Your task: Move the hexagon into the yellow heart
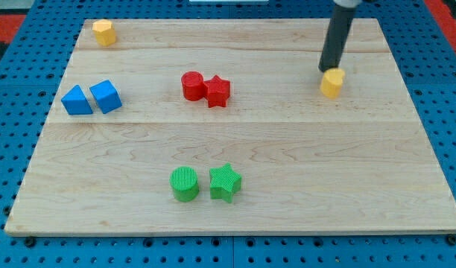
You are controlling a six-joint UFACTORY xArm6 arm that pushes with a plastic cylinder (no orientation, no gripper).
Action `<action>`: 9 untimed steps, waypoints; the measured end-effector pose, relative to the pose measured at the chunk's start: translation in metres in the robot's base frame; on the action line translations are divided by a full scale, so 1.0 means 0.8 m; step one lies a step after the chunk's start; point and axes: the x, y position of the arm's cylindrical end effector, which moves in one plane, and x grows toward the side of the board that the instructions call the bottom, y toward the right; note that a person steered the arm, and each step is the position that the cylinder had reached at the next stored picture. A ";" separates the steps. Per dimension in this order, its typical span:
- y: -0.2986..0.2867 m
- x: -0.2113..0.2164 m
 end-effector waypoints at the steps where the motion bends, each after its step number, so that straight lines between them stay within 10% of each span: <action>1: 0.004 -0.007; 2: 0.003 -0.084; 6: -0.590 -0.108; 9: -0.427 -0.178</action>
